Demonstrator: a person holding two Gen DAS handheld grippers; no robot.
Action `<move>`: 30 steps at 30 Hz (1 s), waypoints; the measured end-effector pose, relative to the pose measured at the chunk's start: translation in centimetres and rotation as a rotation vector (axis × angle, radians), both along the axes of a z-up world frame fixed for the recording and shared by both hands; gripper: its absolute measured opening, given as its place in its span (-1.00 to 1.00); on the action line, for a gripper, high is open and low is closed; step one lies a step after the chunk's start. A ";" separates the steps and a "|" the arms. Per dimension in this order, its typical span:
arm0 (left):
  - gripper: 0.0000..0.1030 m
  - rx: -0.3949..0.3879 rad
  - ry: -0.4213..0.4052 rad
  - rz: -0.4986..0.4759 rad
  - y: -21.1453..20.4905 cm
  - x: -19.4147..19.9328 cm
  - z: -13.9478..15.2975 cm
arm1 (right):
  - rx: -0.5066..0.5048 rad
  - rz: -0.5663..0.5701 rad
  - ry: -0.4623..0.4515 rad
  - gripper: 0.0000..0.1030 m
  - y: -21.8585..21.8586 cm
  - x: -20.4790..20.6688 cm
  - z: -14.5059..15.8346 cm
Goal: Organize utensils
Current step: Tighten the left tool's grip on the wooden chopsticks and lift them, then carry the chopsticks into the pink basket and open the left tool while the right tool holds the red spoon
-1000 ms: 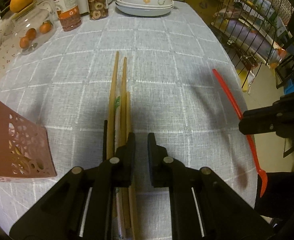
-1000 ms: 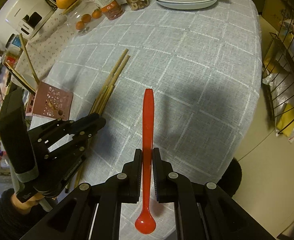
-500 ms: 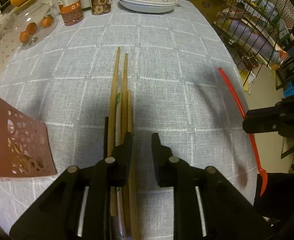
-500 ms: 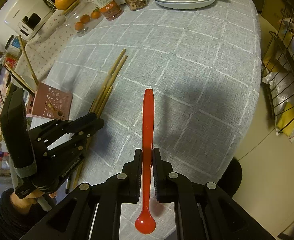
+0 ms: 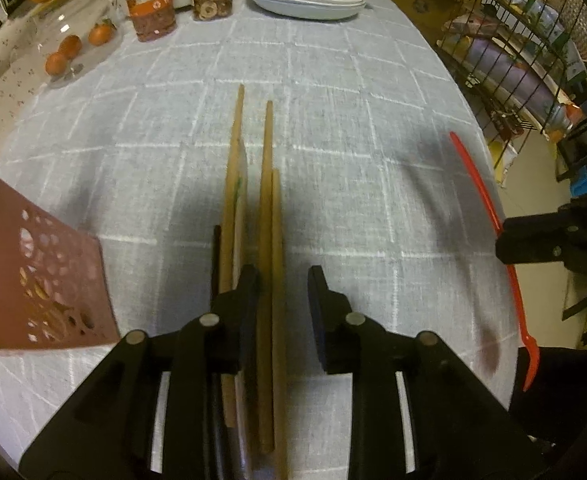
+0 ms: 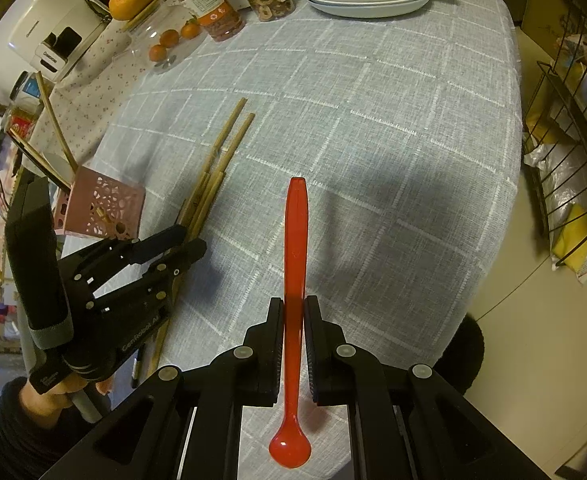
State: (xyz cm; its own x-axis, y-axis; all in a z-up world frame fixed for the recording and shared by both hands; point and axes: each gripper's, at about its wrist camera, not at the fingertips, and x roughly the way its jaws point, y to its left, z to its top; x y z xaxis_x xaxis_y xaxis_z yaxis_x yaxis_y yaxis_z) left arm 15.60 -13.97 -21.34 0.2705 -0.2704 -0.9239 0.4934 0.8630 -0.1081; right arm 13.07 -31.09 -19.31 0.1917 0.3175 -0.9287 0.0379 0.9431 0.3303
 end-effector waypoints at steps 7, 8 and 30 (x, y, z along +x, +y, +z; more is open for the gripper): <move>-0.47 -0.060 0.043 -0.044 -0.5 -0.7 0.3 | 0.002 -0.004 0.001 -0.81 0.0 0.0 0.0; -0.47 -0.054 0.027 -0.038 -0.5 -0.5 0.5 | 0.002 -0.005 0.002 -0.81 0.1 0.0 0.0; -0.86 0.051 0.022 0.083 -6.3 6.4 -0.5 | 0.029 -0.046 0.001 -0.81 -1.5 0.4 0.2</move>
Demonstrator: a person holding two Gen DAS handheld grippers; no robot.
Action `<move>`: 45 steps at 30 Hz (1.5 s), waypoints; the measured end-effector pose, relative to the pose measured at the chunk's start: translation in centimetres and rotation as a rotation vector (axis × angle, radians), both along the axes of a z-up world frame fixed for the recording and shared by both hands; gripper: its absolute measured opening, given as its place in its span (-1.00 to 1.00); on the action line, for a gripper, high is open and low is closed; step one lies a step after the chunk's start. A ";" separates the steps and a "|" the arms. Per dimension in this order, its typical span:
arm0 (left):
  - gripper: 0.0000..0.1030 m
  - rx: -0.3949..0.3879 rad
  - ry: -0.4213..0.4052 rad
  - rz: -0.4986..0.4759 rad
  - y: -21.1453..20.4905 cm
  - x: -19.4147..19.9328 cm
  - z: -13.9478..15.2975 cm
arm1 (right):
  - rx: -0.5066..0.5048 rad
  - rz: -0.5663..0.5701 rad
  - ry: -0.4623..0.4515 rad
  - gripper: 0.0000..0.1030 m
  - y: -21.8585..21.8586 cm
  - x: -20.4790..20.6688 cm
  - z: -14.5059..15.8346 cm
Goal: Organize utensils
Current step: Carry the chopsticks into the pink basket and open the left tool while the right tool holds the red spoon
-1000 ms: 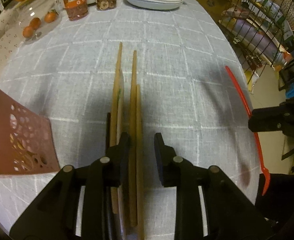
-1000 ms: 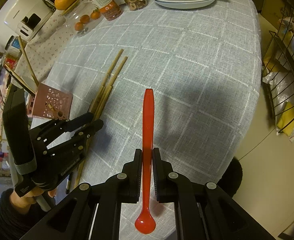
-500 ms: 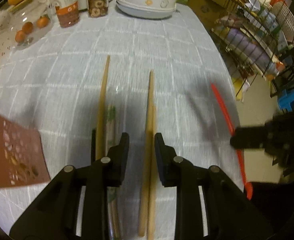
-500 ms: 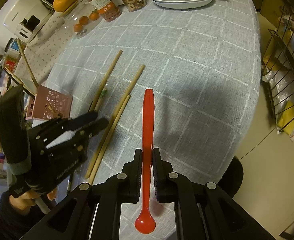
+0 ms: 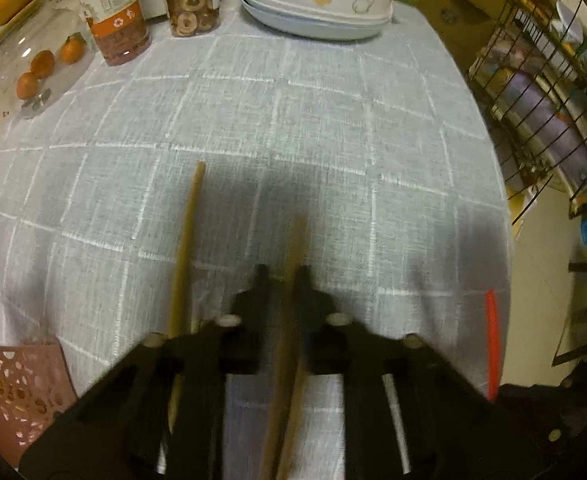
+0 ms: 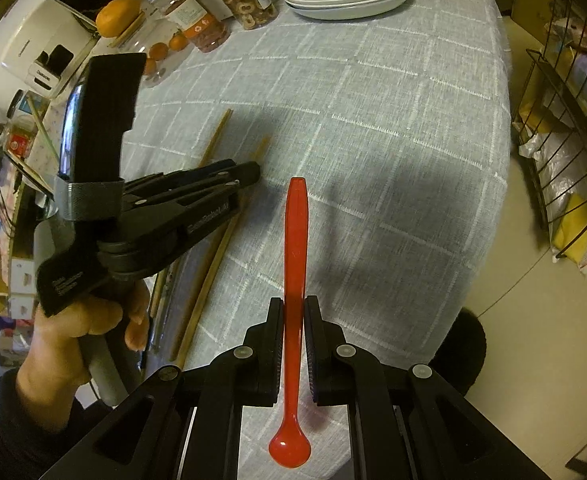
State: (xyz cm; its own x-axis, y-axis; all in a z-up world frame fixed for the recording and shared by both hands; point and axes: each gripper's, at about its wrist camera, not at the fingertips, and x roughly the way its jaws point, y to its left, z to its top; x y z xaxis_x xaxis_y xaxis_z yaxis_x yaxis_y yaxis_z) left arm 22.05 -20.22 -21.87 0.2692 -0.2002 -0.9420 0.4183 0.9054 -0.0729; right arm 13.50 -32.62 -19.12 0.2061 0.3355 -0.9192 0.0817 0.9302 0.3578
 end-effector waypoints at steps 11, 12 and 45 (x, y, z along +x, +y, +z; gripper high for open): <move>-0.88 -0.045 -0.135 -0.005 3.7 -4.3 6.8 | -0.001 -0.052 -0.110 -0.81 -0.4 -1.0 2.9; -0.88 -0.057 -0.154 -0.003 4.2 -4.8 7.7 | -0.005 -0.054 -0.123 -0.81 -0.2 -0.9 3.3; -0.88 -0.341 -0.664 0.346 24.1 -11.1 23.6 | -0.021 -0.013 -0.408 -0.81 10.9 0.3 10.0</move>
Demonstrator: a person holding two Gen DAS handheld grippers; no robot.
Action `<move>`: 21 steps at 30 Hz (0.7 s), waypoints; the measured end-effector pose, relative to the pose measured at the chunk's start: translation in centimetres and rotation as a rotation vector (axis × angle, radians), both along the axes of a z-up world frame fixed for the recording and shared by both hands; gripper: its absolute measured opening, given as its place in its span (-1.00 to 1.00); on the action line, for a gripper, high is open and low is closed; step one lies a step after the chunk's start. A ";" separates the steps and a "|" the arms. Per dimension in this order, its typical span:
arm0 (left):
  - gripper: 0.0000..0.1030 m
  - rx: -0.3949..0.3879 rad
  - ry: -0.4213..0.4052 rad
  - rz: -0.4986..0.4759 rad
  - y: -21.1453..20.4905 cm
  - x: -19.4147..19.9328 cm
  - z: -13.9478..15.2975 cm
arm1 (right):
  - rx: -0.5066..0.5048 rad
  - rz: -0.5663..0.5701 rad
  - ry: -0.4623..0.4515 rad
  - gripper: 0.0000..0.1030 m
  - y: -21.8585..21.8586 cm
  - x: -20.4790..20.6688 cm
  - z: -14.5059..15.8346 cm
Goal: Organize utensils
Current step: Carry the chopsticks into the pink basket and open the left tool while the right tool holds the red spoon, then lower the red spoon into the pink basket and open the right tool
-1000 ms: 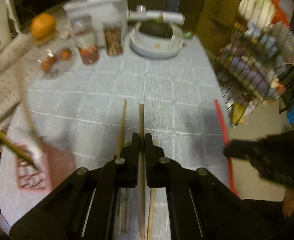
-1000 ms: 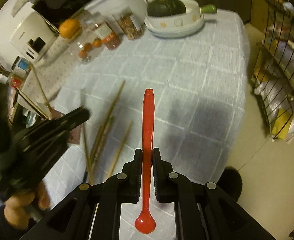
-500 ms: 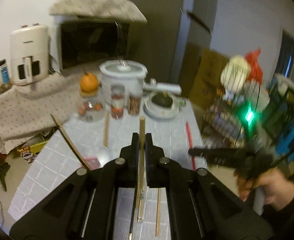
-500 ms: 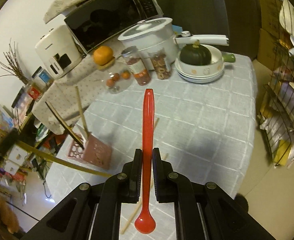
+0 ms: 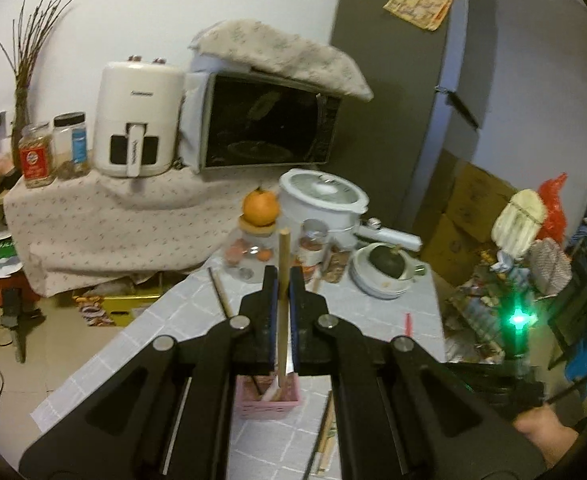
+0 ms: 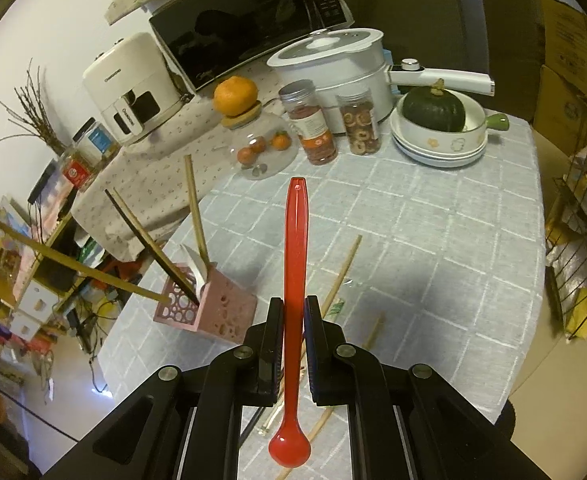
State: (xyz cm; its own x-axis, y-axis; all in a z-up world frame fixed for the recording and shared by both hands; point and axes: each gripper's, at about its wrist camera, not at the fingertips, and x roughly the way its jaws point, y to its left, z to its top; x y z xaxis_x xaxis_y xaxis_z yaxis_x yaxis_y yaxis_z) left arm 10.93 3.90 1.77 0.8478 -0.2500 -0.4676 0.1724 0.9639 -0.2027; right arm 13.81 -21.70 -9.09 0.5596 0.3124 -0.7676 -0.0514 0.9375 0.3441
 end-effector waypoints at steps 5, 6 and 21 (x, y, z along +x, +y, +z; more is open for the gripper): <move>-0.88 0.048 0.048 0.036 0.0 1.2 -1.9 | 0.007 -0.002 0.000 -0.81 0.0 -0.1 -0.1; -0.88 0.046 0.062 0.038 0.0 1.5 -2.3 | 0.008 -0.002 -0.001 -0.81 0.0 -0.2 -0.1; -0.88 0.011 0.249 0.072 1.0 4.9 -7.0 | -0.003 0.006 -0.022 -0.81 0.0 -0.8 0.2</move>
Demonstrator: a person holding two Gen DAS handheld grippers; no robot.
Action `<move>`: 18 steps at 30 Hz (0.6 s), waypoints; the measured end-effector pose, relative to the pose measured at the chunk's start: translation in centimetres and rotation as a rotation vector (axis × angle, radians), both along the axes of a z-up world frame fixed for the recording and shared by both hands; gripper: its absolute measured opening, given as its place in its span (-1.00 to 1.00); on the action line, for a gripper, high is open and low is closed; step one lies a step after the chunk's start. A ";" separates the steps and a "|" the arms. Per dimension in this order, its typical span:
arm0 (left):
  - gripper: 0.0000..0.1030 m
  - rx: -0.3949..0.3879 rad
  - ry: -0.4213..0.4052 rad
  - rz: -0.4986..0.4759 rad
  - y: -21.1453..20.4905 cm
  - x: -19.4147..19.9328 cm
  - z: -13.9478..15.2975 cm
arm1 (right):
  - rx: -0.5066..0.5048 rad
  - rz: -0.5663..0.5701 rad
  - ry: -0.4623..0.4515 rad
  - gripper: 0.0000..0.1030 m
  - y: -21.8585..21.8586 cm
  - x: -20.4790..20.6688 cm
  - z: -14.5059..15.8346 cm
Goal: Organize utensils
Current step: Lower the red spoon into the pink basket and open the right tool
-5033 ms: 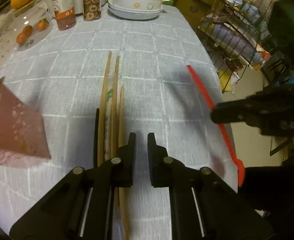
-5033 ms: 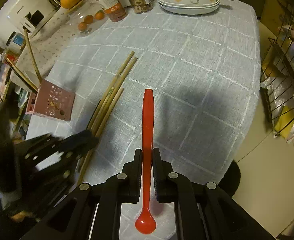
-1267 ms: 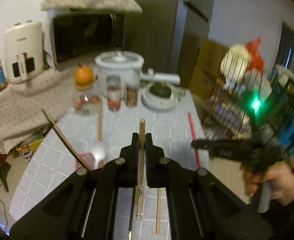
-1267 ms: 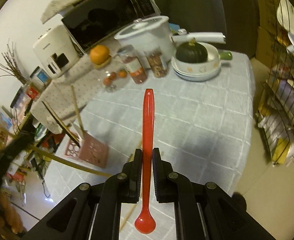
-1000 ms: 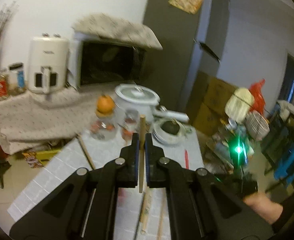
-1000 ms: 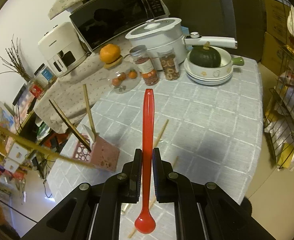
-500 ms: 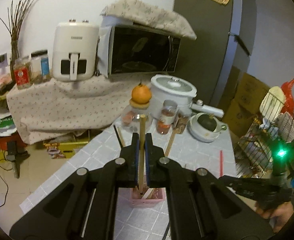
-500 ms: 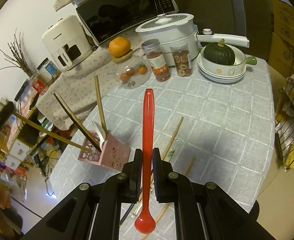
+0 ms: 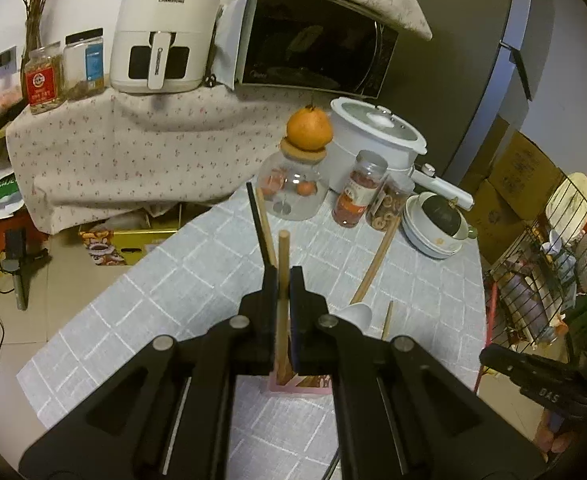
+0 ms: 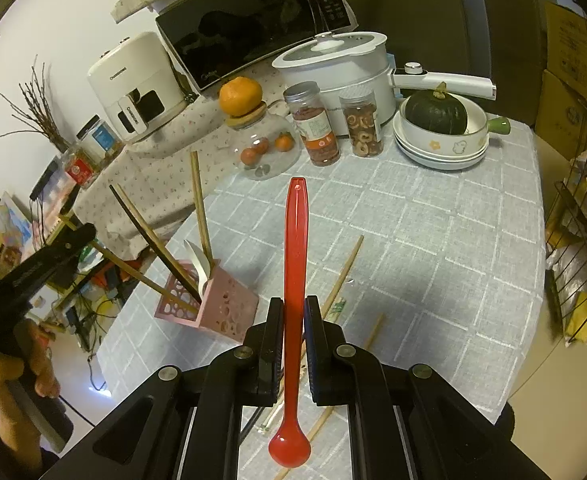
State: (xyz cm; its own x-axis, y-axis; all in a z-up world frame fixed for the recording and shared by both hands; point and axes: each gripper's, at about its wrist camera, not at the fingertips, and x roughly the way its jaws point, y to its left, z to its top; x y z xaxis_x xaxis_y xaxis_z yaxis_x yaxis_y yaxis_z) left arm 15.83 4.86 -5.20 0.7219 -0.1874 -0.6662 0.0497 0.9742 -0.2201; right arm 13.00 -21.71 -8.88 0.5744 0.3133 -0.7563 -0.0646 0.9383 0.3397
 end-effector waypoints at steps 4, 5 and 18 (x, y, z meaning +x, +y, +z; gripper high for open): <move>-0.74 -0.001 0.008 -0.009 0.0 0.1 -0.3 | -0.001 0.007 -0.014 -0.81 0.3 0.0 0.2; -0.65 -0.005 0.008 -0.010 0.0 0.2 -0.4 | 0.000 0.007 -0.020 -0.81 0.4 0.0 0.2; 0.39 -0.005 0.062 -0.028 2.4 -3.2 0.8 | 0.044 0.000 -0.187 -0.81 4.7 0.9 2.5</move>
